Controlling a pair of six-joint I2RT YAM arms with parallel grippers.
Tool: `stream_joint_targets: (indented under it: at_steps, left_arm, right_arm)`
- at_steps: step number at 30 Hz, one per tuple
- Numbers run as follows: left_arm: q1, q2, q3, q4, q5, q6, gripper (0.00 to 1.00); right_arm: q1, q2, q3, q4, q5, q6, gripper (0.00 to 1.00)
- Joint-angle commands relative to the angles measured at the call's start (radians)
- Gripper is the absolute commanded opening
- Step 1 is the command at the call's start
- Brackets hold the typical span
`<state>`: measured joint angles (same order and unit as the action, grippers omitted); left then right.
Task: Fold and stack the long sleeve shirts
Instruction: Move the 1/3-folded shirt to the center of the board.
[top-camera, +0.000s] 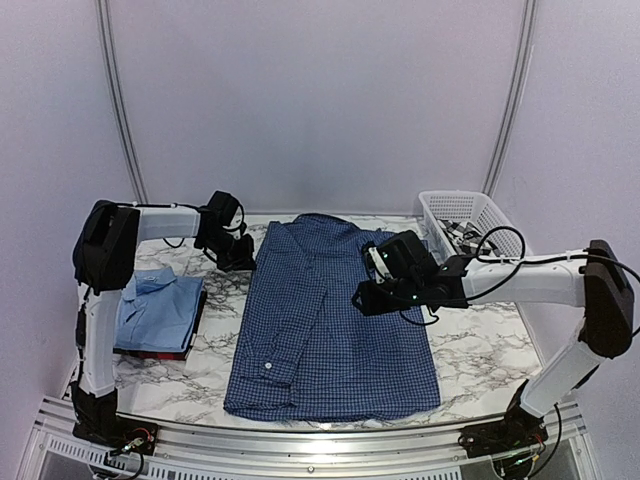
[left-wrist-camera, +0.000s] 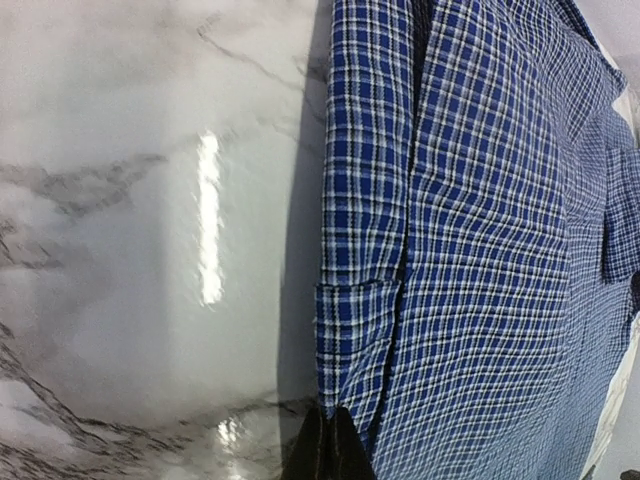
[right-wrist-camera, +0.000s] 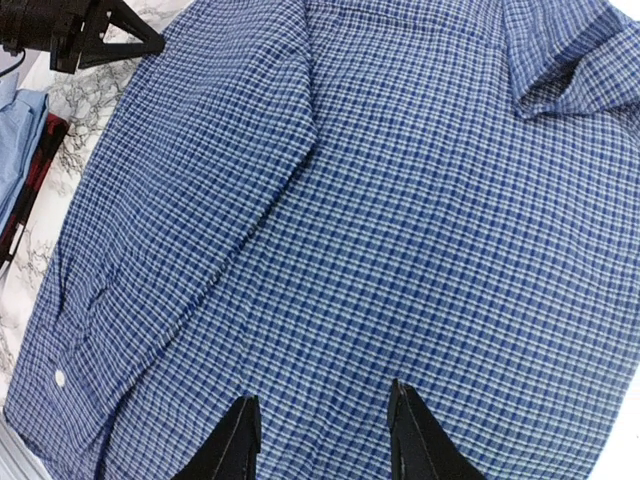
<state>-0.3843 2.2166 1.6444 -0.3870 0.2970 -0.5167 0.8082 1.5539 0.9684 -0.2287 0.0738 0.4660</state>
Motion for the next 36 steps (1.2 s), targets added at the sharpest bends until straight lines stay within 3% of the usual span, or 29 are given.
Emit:
stream_joint_targets:
  at_steps: [1, 6, 8, 10, 15, 25, 36]
  left_arm:
    - [0.052, 0.062, 0.120, -0.114, 0.000, 0.096, 0.00]
    - [0.069, 0.123, 0.229, -0.184, -0.016, 0.119, 0.03]
    - [0.069, 0.117, 0.245, -0.190, -0.033, 0.116, 0.12]
    - [0.070, 0.095, 0.257, -0.195, -0.062, 0.112, 0.28]
    - [0.063, -0.009, 0.260, -0.196, -0.129, 0.110, 0.45]
    - [-0.102, -0.235, 0.083, -0.194, -0.151, 0.106, 0.47]
    - [-0.383, -0.349, -0.205, -0.045, -0.132, -0.059, 0.44]
  right_arm:
    - [-0.018, -0.025, 0.004, -0.018, 0.040, -0.009, 0.40]
    - [-0.062, -0.038, 0.006, -0.013, 0.050, -0.014, 0.40]
    - [-0.096, -0.049, 0.011, -0.013, 0.049, -0.021, 0.40]
    - [-0.135, -0.062, 0.015, -0.006, 0.048, -0.028, 0.40]
    - [-0.231, -0.052, 0.039, 0.016, 0.042, -0.047, 0.41]
    - [-0.317, -0.084, -0.024, 0.024, 0.017, -0.041, 0.44]
    - [-0.252, -0.198, -0.175, 0.000, -0.057, 0.001, 0.45]
